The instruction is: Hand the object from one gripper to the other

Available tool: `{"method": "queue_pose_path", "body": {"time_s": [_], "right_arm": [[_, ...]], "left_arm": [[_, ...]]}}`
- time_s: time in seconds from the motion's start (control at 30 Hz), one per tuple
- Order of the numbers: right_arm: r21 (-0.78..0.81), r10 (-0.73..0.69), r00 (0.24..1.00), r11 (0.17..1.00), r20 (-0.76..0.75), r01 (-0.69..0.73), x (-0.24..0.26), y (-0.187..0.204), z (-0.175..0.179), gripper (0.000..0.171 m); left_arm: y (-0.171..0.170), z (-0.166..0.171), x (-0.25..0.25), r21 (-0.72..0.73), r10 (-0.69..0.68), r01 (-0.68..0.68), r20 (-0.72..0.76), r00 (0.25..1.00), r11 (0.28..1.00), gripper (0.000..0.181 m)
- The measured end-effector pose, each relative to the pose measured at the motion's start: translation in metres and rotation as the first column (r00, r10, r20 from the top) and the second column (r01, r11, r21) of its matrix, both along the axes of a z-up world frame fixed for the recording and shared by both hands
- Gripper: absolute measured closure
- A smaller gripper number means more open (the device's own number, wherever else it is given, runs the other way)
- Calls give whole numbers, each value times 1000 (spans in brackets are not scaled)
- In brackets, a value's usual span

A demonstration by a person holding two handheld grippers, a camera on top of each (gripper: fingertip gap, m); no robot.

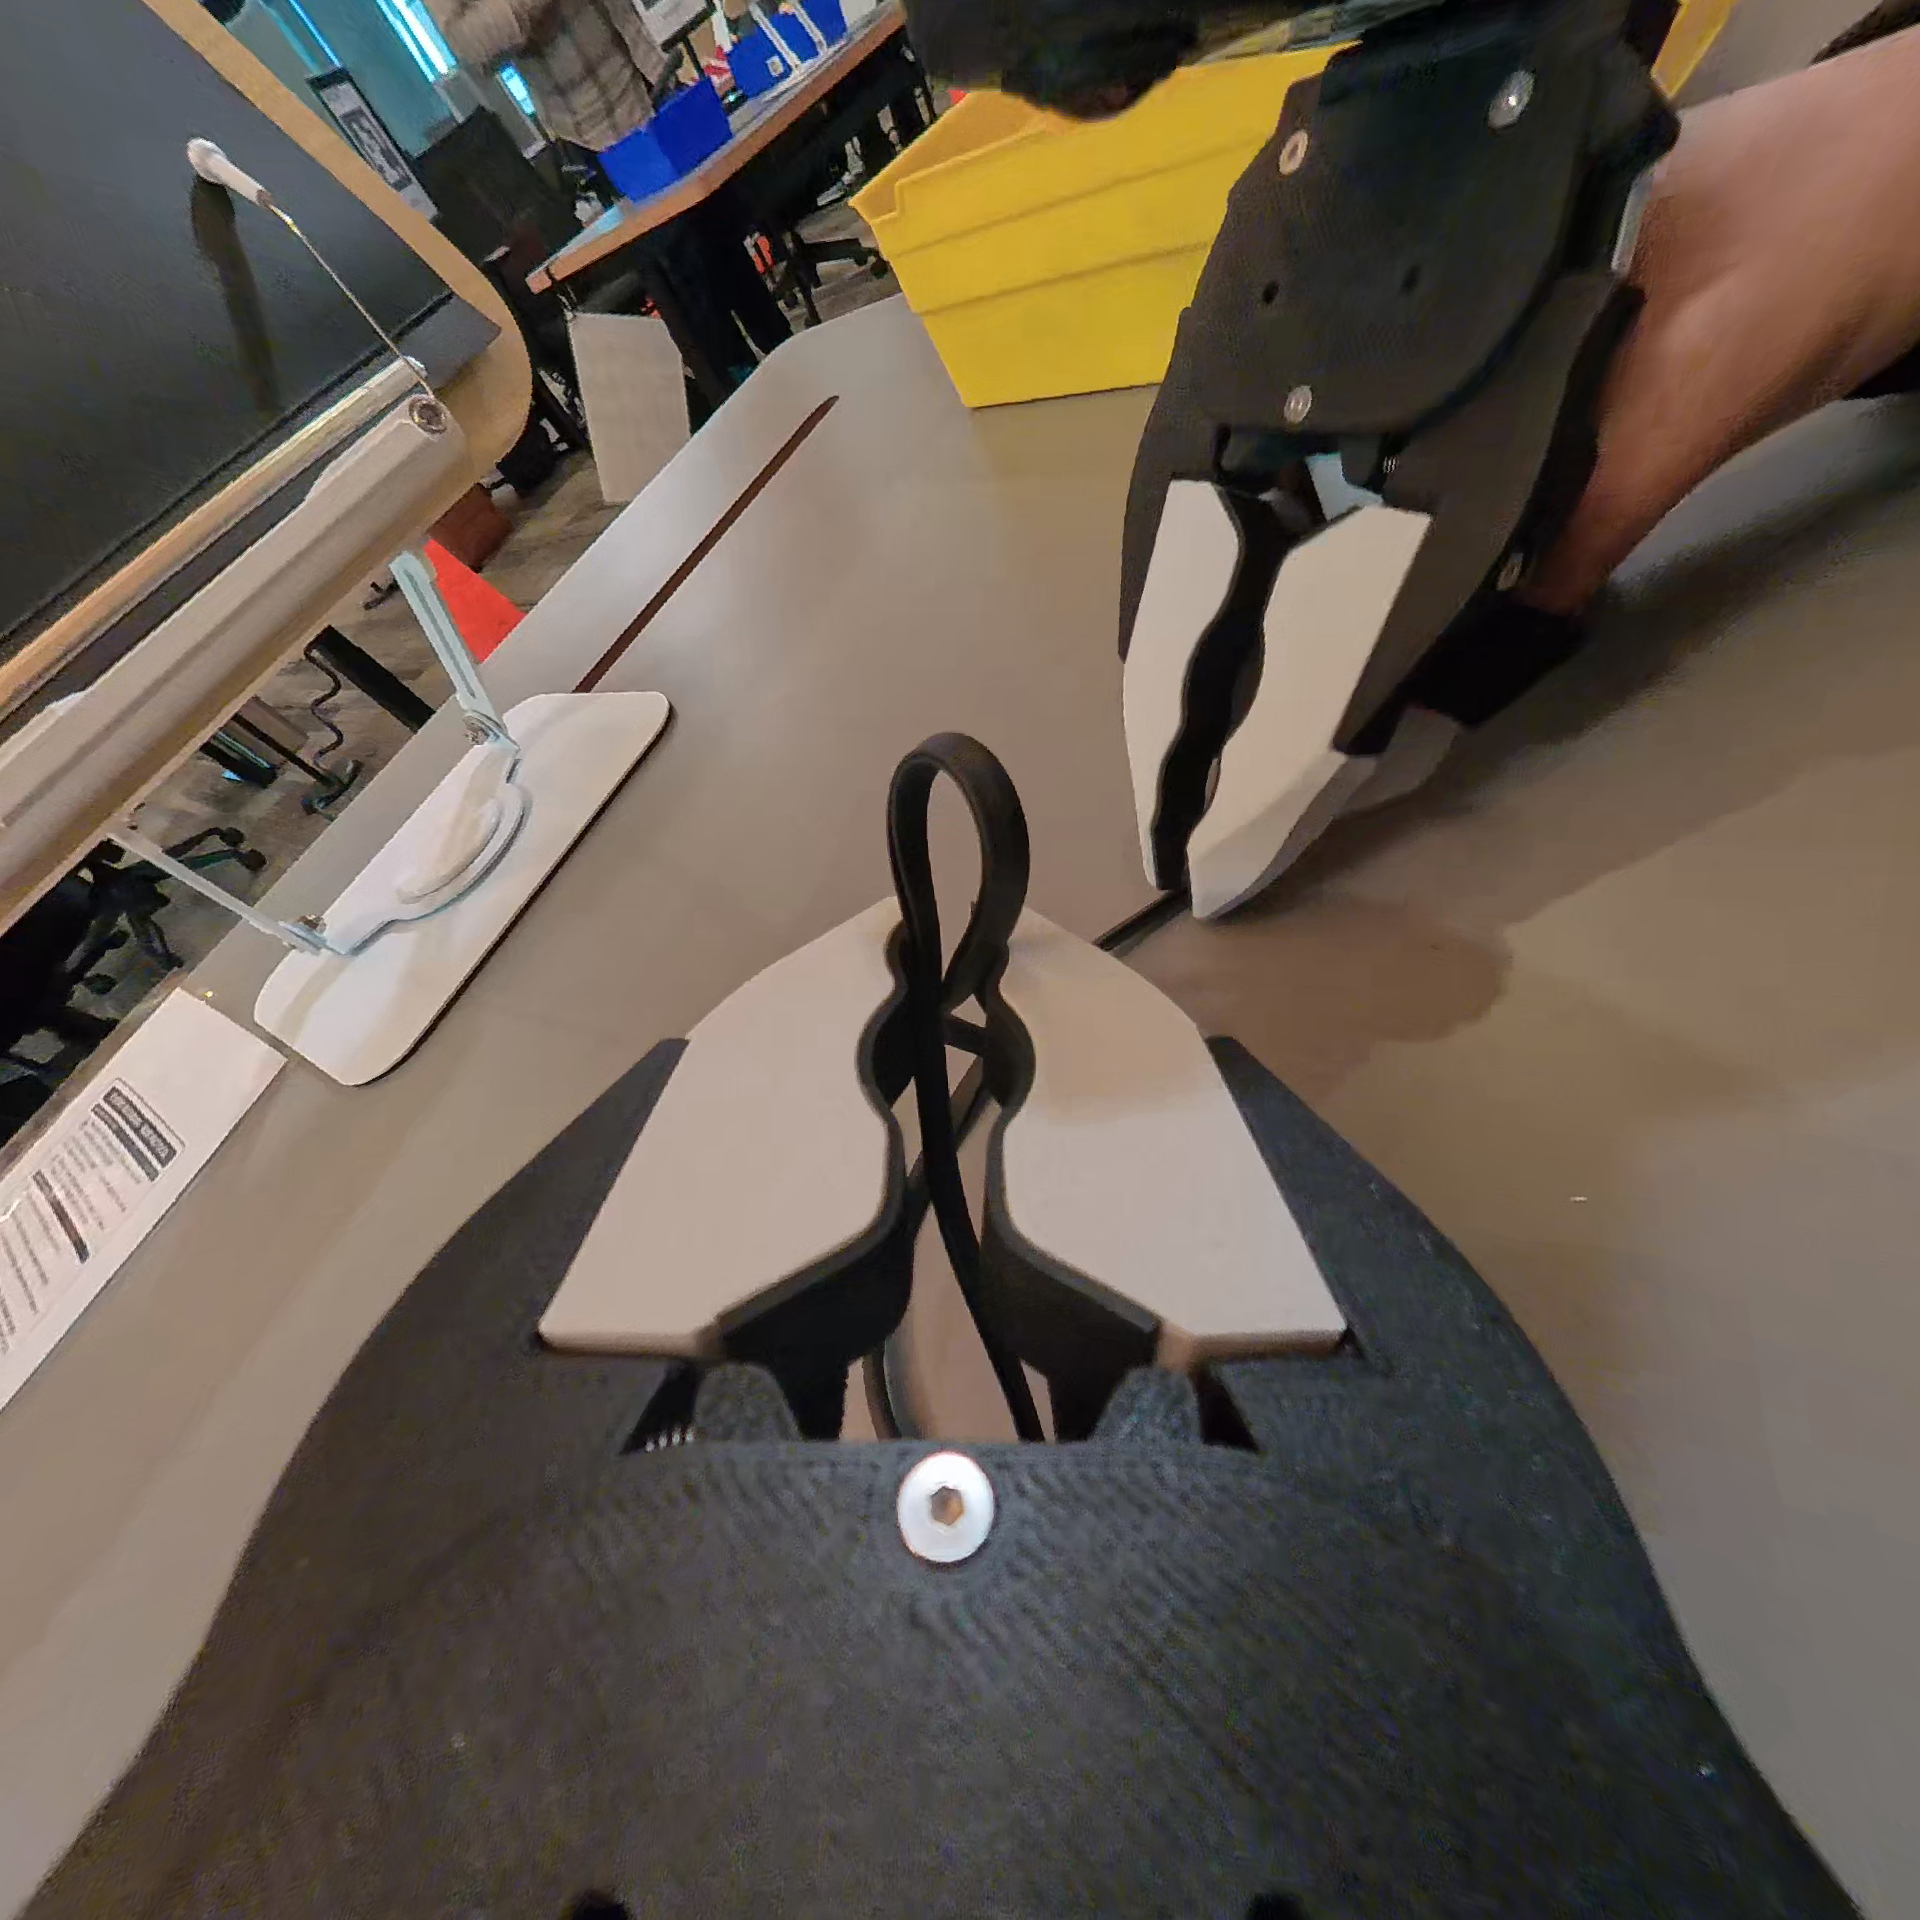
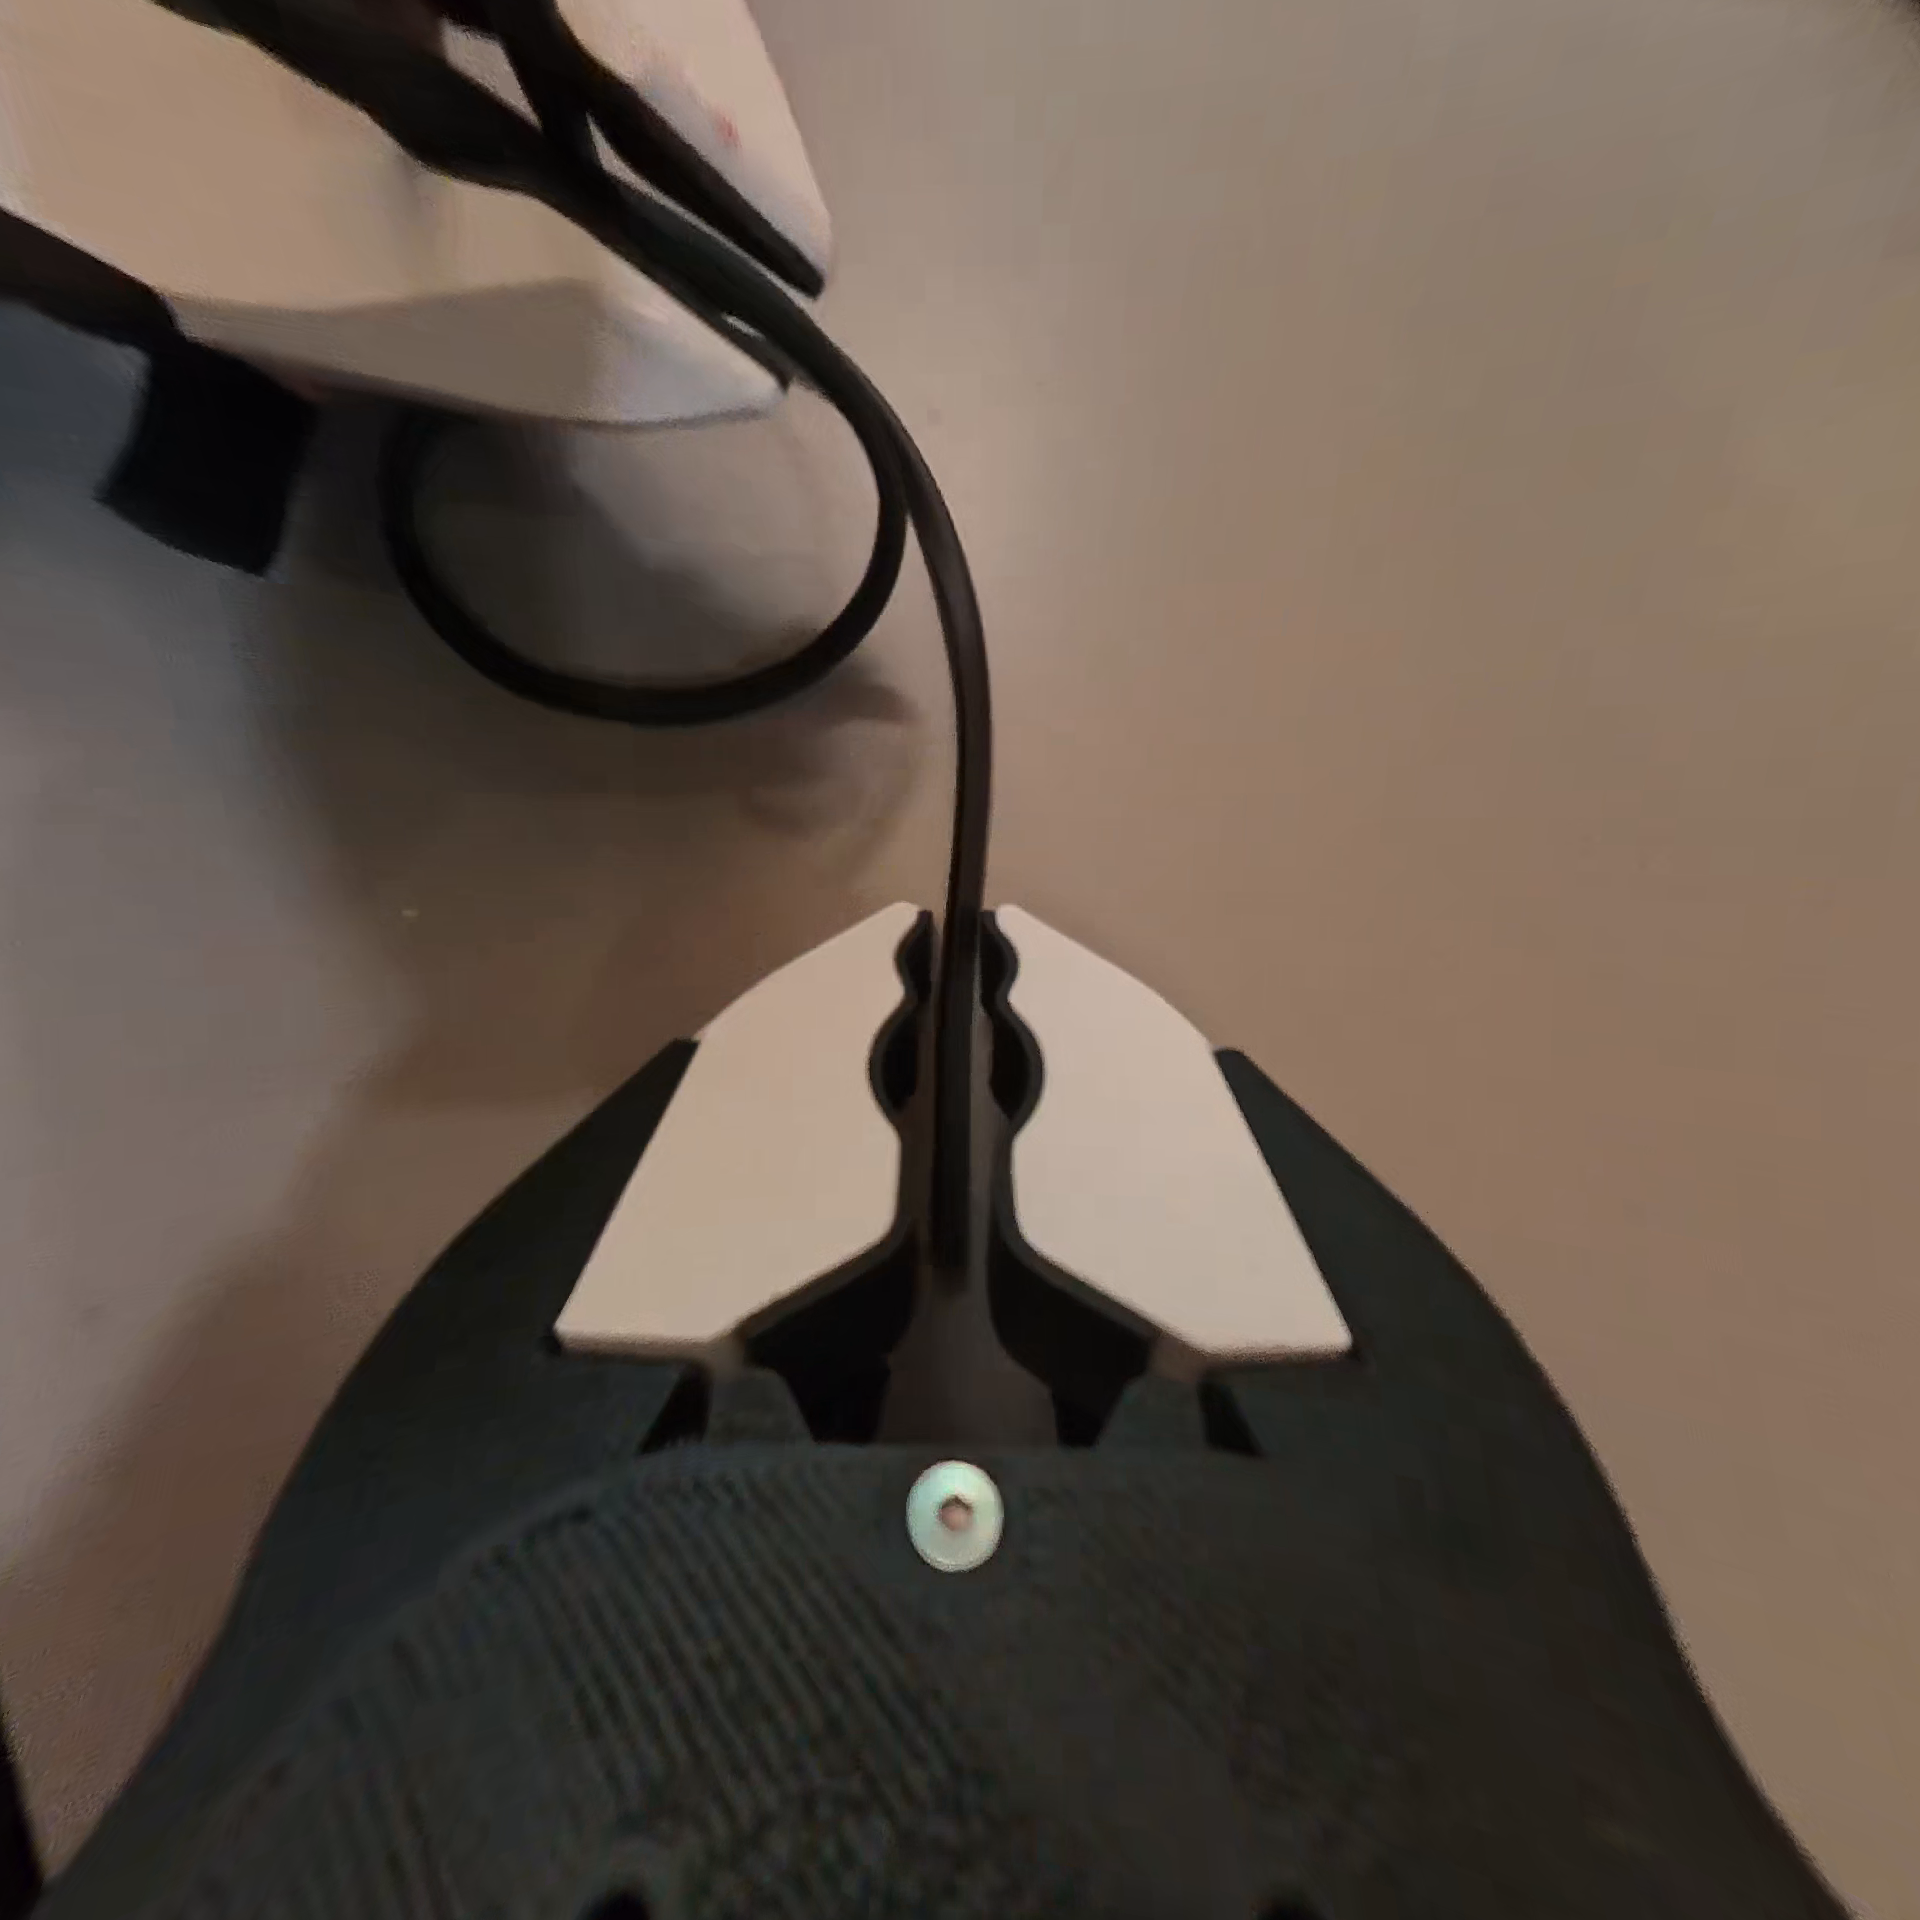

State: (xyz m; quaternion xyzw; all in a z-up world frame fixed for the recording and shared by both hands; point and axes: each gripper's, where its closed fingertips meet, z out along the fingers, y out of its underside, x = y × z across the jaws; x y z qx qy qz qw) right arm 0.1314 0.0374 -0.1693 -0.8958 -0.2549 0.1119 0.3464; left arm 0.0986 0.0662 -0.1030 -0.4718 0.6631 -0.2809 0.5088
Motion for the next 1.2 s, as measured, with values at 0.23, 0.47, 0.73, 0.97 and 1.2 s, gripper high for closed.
{"method": "queue_pose_path", "body": {"time_s": [0.23,0.47,0.73,0.97,1.2], "right_arm": [[90,-1,998,996,60,-4,1,5,13,165],[241,118,989,966,-88,-94,-26,1,52,166],[213,123,942,975,-312,-57,-27,-1,66,166],[207,131,912,977,-390,-52,-31,-2,73,166],[238,187,897,967,-399,-95,-41,-6,77,165]], "left_arm": [[-3,-2,1,26,-8,8,-10,1000,1000,172],[-5,-8,2,75,-10,13,-36,999,997,166],[-6,-6,2,131,-15,18,-23,1000,991,159],[-15,-13,3,151,-58,67,-58,997,986,155],[-17,-9,5,244,-45,57,-53,998,968,171]]}}
